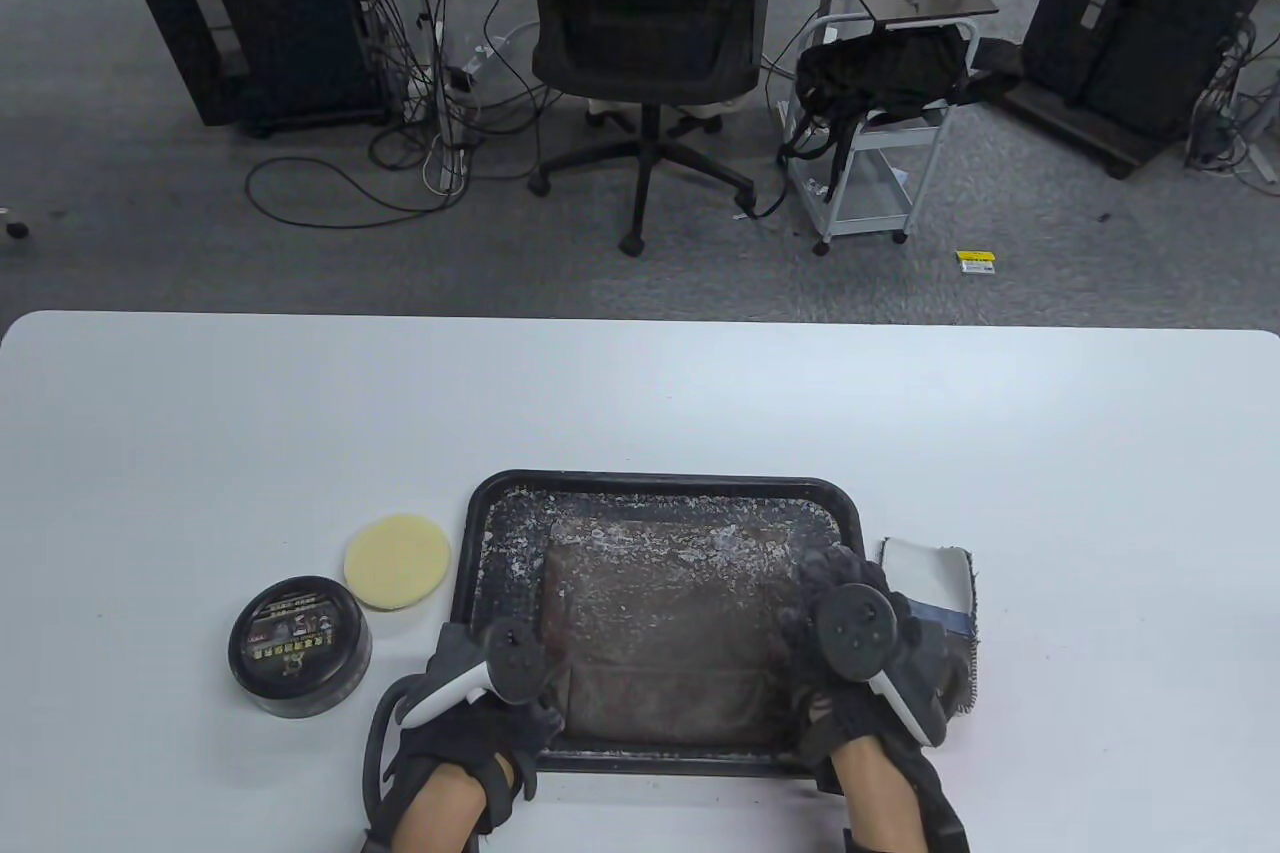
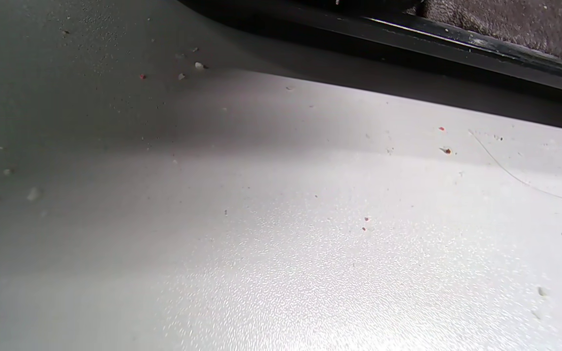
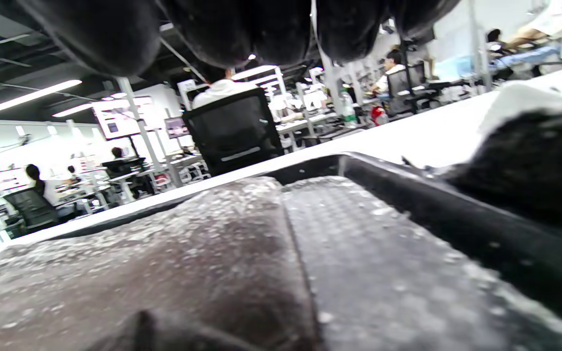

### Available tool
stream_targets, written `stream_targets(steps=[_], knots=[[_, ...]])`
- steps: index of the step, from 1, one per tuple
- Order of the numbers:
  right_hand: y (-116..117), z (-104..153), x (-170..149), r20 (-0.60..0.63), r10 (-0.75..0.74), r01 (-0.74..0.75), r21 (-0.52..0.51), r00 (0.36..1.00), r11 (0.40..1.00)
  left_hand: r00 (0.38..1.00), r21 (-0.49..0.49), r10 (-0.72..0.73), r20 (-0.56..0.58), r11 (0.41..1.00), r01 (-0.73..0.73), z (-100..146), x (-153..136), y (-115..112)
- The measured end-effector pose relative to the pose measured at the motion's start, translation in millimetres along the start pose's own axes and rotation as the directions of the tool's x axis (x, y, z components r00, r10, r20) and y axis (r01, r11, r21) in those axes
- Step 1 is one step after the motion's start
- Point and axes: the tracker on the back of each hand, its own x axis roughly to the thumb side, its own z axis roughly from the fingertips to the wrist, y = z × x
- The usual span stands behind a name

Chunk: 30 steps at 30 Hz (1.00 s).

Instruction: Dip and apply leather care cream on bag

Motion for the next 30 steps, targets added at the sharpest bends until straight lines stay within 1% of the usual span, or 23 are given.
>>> stream_targets(steps=[2,8,11,17,20,22,24,28,29,30], knots=[[5,1,8,0.047,0.024,-0.024,0.004,0.999,1.0,1.0,0.0,0.0,0.001,1.0,0.0,0,0,0],[22,5,33,0.155,0.108,-0.118,0.061,0.982,0.991,1.0,0.0,0.012,0.012,1.0,-0.011,0,-1,1],[27,7,45,0.204,0.162,-0.175,0.046,0.966,0.984,0.999,0.005,0.028,0.03,1.0,-0.028,1,-3,2],[29,10,55,0.244,0.183,-0.194,0.021,0.952,0.981,0.993,0.07,0.077,0.089,0.994,-0.083,5,-8,10],[33,9,55,0.249,0.193,-0.206,0.028,0.949,0.978,0.987,0.122,0.103,0.127,0.985,-0.119,8,-13,16],[39,8,57,0.258,0.233,-0.253,0.047,0.938,0.966,0.984,0.168,0.115,0.139,0.976,-0.138,10,-16,19],[44,8,60,0.27,0.233,-0.262,0.079,0.934,0.962,0.98,0.242,0.114,0.164,0.958,-0.152,12,-19,24],[48,10,67,0.29,0.231,-0.266,0.085,0.929,0.96,0.975,0.39,0.117,0.19,0.902,-0.184,24,-23,35],[48,11,69,0.296,0.234,-0.269,0.084,0.926,0.959,0.979,0.439,0.103,0.178,0.882,-0.172,28,-24,38],[48,12,70,0.3,0.233,-0.268,0.08,0.925,0.96,0.988,0.504,0.074,0.133,0.854,-0.131,35,-26,42]])
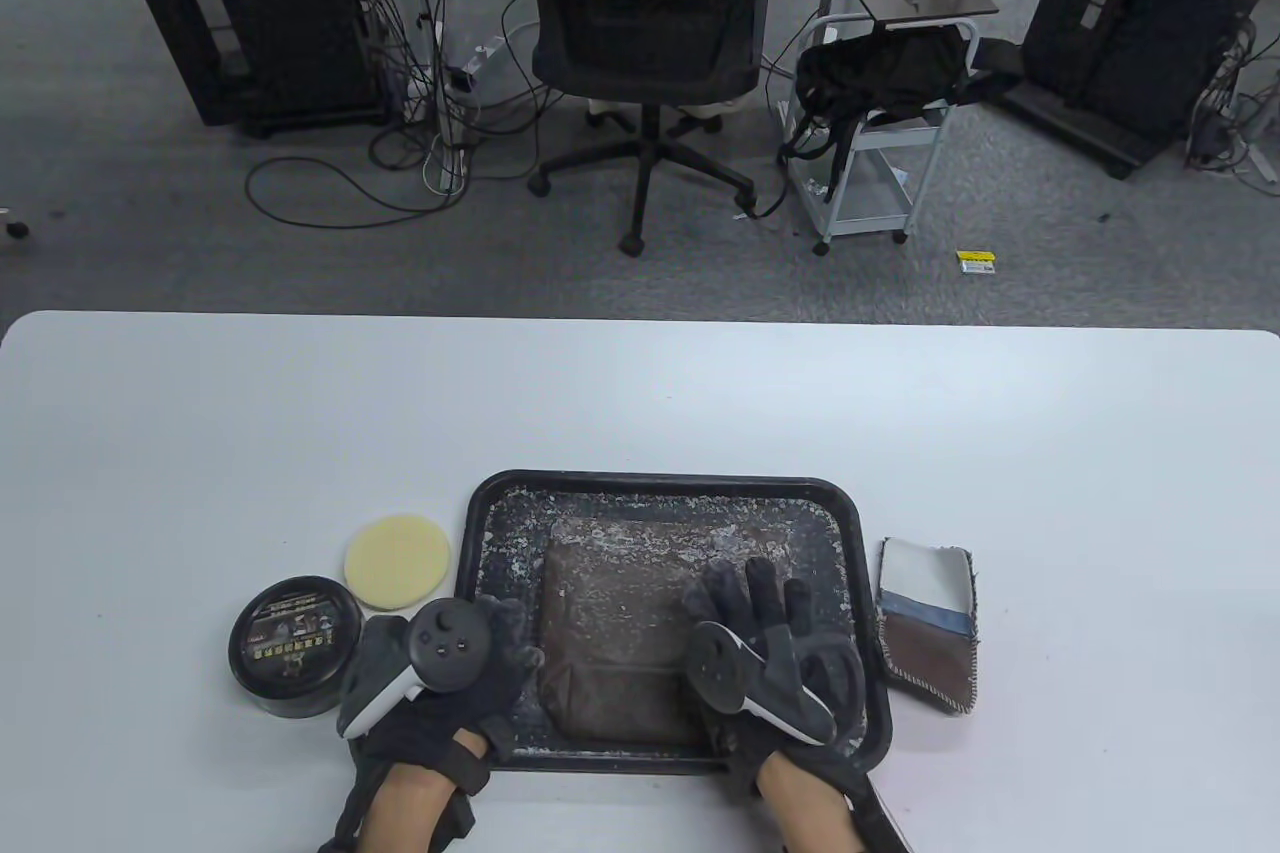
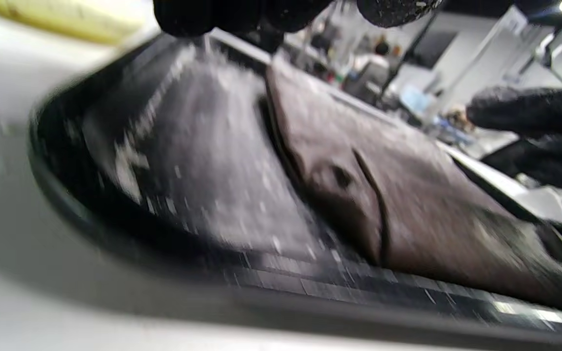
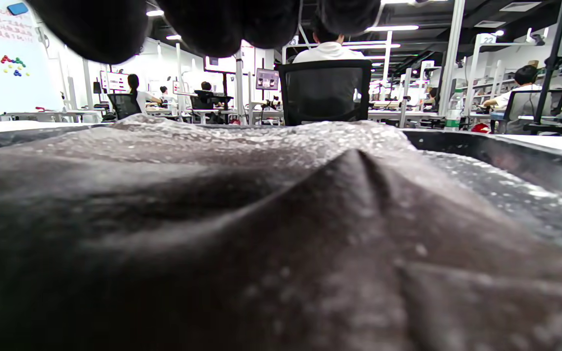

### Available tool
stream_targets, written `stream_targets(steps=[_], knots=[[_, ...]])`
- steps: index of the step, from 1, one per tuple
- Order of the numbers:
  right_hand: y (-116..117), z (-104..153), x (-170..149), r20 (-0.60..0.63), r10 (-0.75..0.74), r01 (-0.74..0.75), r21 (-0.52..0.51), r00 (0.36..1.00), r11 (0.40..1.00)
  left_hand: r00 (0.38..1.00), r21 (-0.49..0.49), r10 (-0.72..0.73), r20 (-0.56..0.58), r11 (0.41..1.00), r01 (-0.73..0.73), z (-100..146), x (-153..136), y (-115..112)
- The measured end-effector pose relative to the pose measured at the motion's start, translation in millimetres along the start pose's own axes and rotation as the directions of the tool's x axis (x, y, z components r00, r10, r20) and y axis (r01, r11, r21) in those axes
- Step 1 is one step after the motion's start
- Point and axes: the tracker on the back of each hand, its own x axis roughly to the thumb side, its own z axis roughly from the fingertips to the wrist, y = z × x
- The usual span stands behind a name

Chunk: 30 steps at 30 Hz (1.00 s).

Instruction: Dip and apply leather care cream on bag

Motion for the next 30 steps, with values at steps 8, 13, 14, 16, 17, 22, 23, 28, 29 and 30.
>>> stream_targets(steps=[8,13,14,16,17,22,23,28,29,30], knots=[[-1,2,-1,-0.003,-0.013,0.013,-0.02,1.0,1.0,0.959,0.319,-0.126,-0.255,0.925,0.206,24,-17,32],[-4,3,-4,-0.022,0.01,-0.011,-0.043,1.0,0.999,0.899,0.296,-0.056,-0.435,0.934,0.201,30,-53,39],[-4,3,-4,-0.026,0.0,-0.002,-0.048,1.0,0.999,0.895,0.287,-0.009,-0.445,0.946,0.152,29,-63,38],[-5,3,-4,-0.029,-0.014,0.012,-0.05,0.999,0.999,0.88,0.284,0.063,-0.471,0.955,0.084,29,-81,34],[-5,3,-4,-0.029,-0.013,0.012,-0.051,0.999,0.999,0.871,0.284,0.08,-0.484,0.956,0.07,29,-86,33],[-5,3,-7,-0.051,-0.004,0.001,-0.059,0.999,0.998,0.845,0.305,0.255,-0.47,0.945,-0.116,27,-117,25],[-4,2,-9,-0.06,-0.016,0.012,-0.058,0.998,0.998,0.833,0.304,0.285,-0.475,0.941,-0.149,27,-122,23],[-4,3,-15,-0.072,-0.026,0.021,-0.062,0.997,0.998,0.798,0.281,0.329,-0.504,0.937,-0.209,25,-136,14],[-5,3,-16,-0.072,-0.028,0.023,-0.065,0.997,0.998,0.8,0.279,0.328,-0.502,0.937,-0.21,25,-136,14],[-6,4,-17,-0.074,-0.04,0.034,-0.07,0.996,0.997,0.797,0.274,0.32,-0.513,0.941,-0.201,25,-136,14]])
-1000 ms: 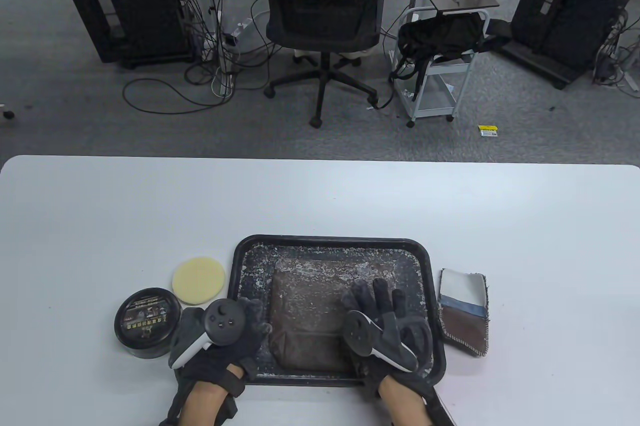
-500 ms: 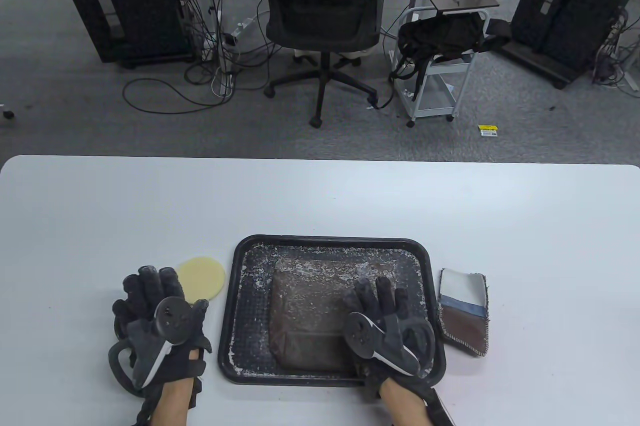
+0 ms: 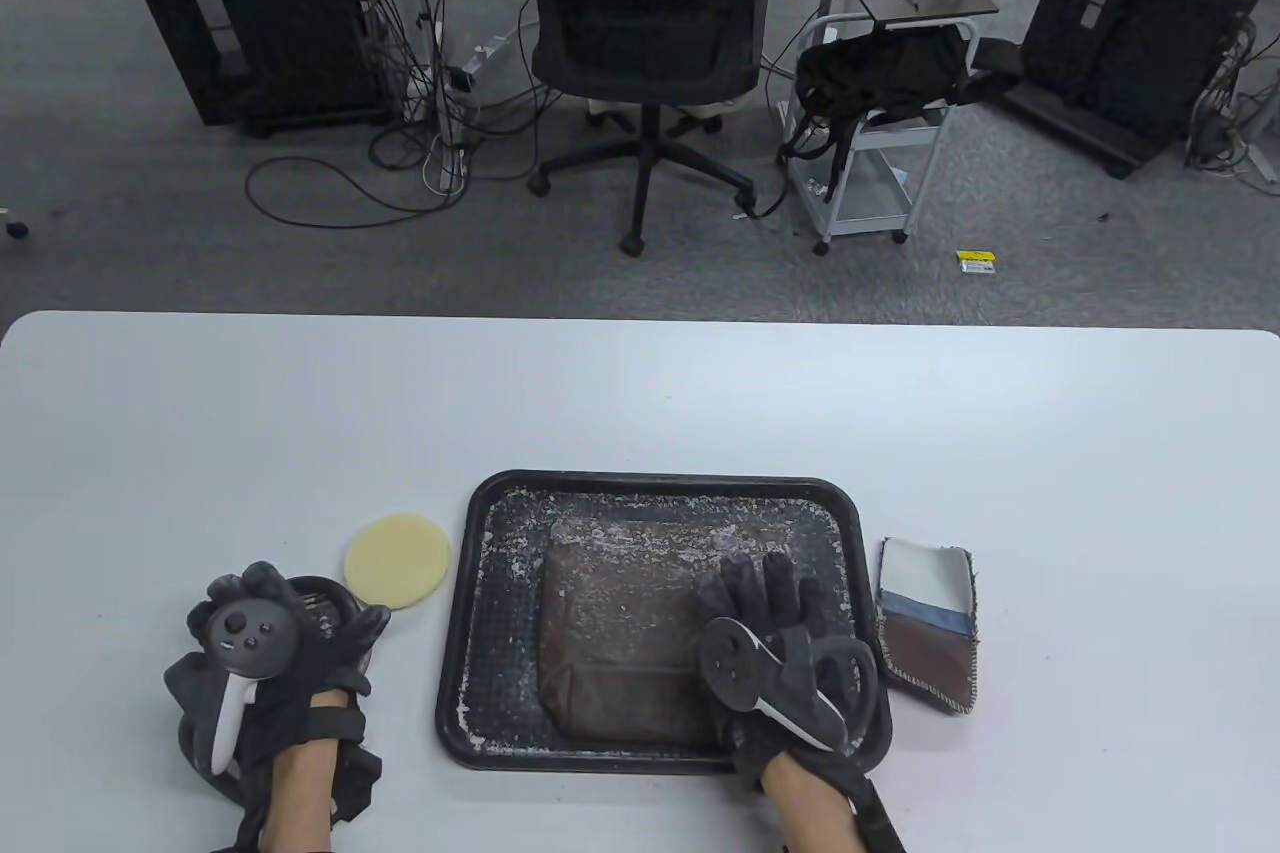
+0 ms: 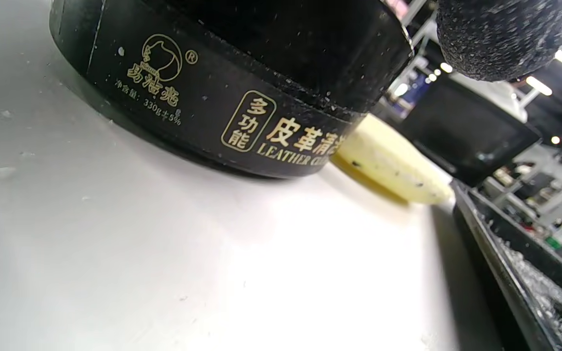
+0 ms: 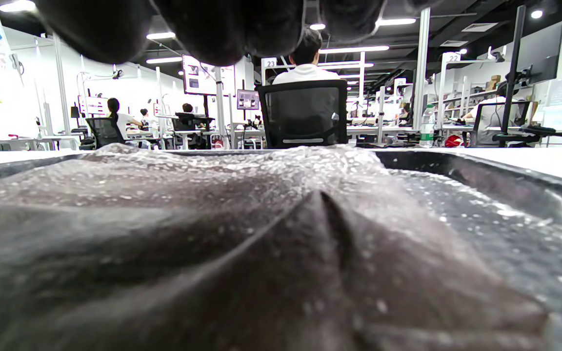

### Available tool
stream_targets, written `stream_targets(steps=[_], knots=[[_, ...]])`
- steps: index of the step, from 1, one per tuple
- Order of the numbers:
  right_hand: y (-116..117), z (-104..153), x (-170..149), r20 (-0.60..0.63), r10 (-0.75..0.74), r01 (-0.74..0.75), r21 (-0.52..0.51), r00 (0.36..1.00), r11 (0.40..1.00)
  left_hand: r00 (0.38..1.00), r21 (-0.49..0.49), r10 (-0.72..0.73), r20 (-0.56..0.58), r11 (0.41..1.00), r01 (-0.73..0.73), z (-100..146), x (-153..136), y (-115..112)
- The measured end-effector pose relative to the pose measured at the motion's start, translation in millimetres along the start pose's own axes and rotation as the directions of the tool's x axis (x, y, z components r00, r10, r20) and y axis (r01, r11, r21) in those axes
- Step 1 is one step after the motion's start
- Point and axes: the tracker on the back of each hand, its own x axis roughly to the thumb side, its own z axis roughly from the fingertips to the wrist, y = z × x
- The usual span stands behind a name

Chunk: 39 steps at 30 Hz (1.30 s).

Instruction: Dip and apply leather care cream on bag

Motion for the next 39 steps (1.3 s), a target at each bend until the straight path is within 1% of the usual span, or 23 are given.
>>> stream_targets(steps=[7,11,17,19,21,27,29,32,35,36,37,38,39], knots=[[-2,1,-3,-0.009,-0.025,0.024,-0.008,1.0,1.0,0.999,-0.029,-0.01,-0.038,1.0,0.009,-2,-4,-3],[-1,1,-3,-0.01,-0.03,0.03,-0.012,1.0,0.999,0.998,-0.057,-0.047,-0.053,0.997,0.043,-2,-3,-4],[-1,1,-4,-0.014,-0.038,0.038,-0.007,0.999,0.999,0.995,-0.127,-0.073,-0.074,0.99,0.064,-2,-2,-2],[-1,1,-4,-0.016,-0.04,0.04,-0.007,0.999,0.999,0.994,-0.111,-0.087,-0.068,0.991,0.079,-1,-1,-2],[-1,1,-4,-0.017,-0.041,0.041,-0.007,0.999,0.999,0.991,-0.055,-0.125,-0.054,0.991,0.122,0,2,0],[-2,1,-6,-0.026,-0.047,0.046,-0.006,0.999,0.999,0.985,-0.001,-0.152,-0.087,0.988,0.152,7,6,7],[-3,1,-7,-0.029,-0.058,0.058,-0.01,0.998,0.998,0.988,0.045,-0.133,-0.083,0.99,0.137,13,8,15],[-2,1,-9,-0.035,-0.076,0.076,-0.008,0.996,0.997,0.997,0.146,-0.078,-0.029,0.986,0.081,25,17,28],[-3,1,-10,-0.041,-0.116,0.115,-0.011,0.992,0.993,0.999,0.211,-0.038,0.03,0.977,0.031,38,25,37],[-3,1,-10,-0.042,-0.136,0.135,-0.012,0.99,0.991,0.998,0.219,-0.024,0.054,0.976,0.012,42,27,39],[-3,1,-10,-0.042,-0.159,0.159,-0.015,0.986,0.987,0.996,0.207,0.013,0.091,0.978,-0.032,45,29,40],[-4,2,-11,-0.042,-0.184,0.183,-0.019,0.982,0.983,0.985,0.185,0.094,0.142,0.976,-0.119,46,30,39],[-5,2,-11,-0.041,-0.207,0.206,-0.022,0.978,0.978,0.961,0.146,0.196,0.195,0.963,-0.226,48,33,37]])
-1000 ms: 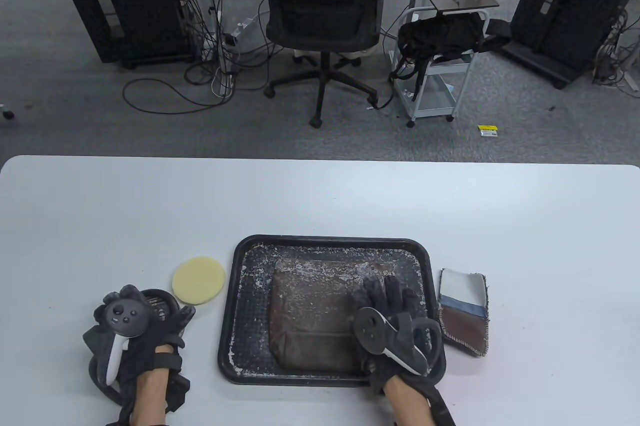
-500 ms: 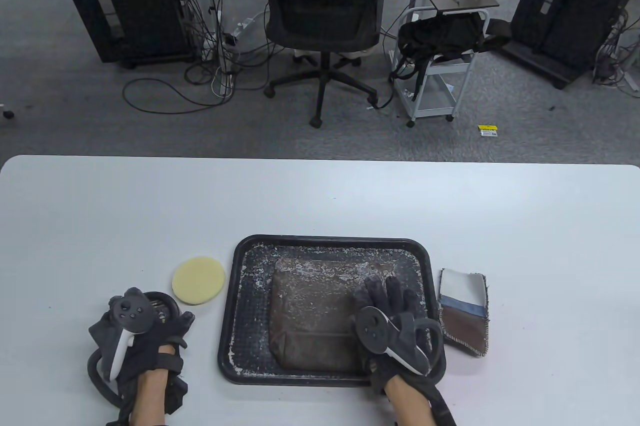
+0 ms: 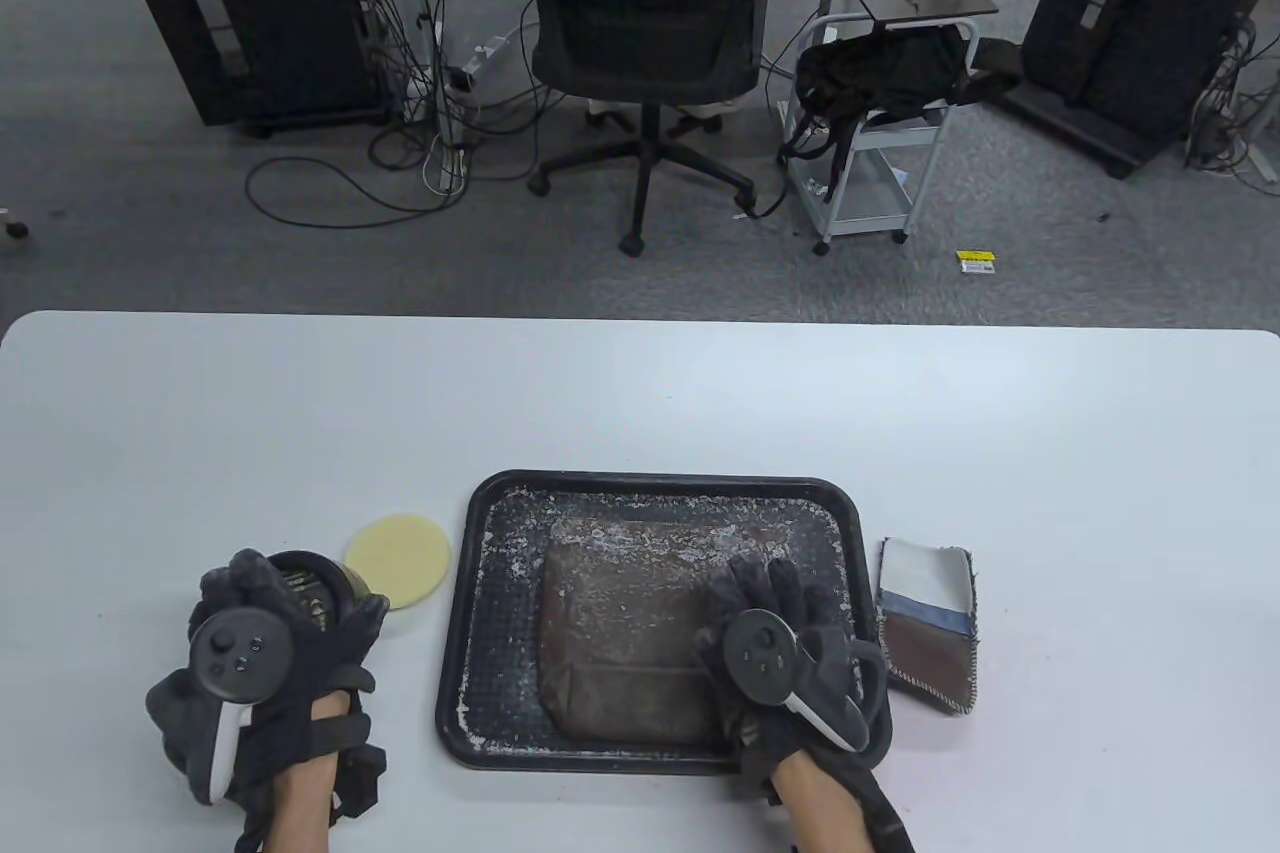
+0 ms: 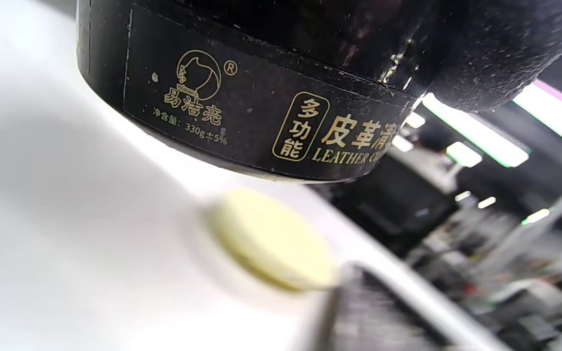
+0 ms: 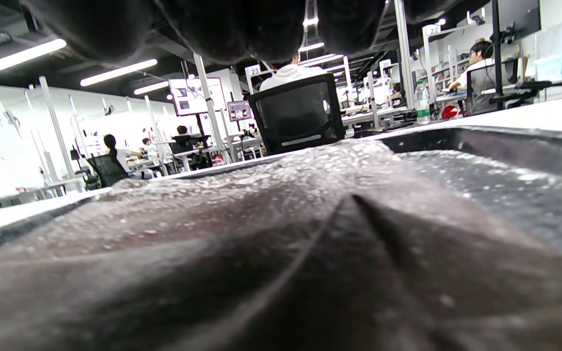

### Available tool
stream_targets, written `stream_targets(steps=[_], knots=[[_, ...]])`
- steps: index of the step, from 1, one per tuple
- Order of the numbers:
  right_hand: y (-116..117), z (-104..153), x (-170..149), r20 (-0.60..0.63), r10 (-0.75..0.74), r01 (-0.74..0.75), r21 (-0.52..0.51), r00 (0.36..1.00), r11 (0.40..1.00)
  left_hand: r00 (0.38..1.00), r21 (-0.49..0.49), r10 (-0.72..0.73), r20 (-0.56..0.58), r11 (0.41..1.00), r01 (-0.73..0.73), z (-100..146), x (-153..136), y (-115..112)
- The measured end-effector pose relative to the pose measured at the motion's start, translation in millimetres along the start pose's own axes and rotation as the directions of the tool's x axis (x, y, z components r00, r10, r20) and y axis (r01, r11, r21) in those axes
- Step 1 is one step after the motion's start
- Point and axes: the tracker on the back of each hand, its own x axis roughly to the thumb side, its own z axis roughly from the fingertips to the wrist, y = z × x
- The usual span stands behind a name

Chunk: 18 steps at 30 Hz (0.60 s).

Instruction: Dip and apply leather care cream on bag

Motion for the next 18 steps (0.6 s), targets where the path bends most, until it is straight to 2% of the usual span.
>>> stream_targets(steps=[1,3,4,5,7,8,10,12,13,15,18], knots=[[0,0,0,0.001,-0.02,0.02,-0.001,1.0,1.0,0.997,-0.026,0.069,0.017,0.997,-0.069,1,1,-2],[-1,1,0,0.006,-0.119,0.12,-0.004,0.993,0.993,0.959,-0.116,0.277,0.068,0.957,-0.268,4,6,-13],[-1,1,-1,0.009,-0.182,0.182,-0.002,0.983,0.983,0.916,-0.177,0.392,0.091,0.911,-0.372,6,11,-21],[0,1,-1,0.009,-0.22,0.22,0.002,0.975,0.975,0.89,-0.22,0.446,0.093,0.881,-0.419,7,14,-26],[1,1,-1,0.01,-0.396,0.396,0.024,0.918,0.918,0.788,-0.371,0.608,0.092,0.756,-0.54,11,26,-43],[2,1,-1,0.009,-0.495,0.495,0.035,0.869,0.868,0.732,-0.43,0.673,0.103,0.694,-0.577,14,33,-51],[5,2,0,0.019,-0.638,0.636,0.065,0.77,0.769,0.658,-0.478,0.744,0.113,0.622,-0.62,20,43,-63],[9,3,6,0.053,-0.814,0.804,0.132,0.579,0.58,0.617,-0.53,0.778,0.117,0.575,-0.624,27,54,-73],[11,4,9,0.063,-0.854,0.841,0.151,0.516,0.519,0.612,-0.549,0.78,0.13,0.571,-0.61,30,58,-77],[13,6,17,0.084,-0.904,0.884,0.191,0.418,0.427,0.603,-0.602,0.779,0.172,0.567,-0.562,37,67,-85],[17,9,29,0.092,-0.919,0.881,0.264,0.383,0.394,0.573,-0.648,0.795,0.2,0.546,-0.531,46,78,-96]])
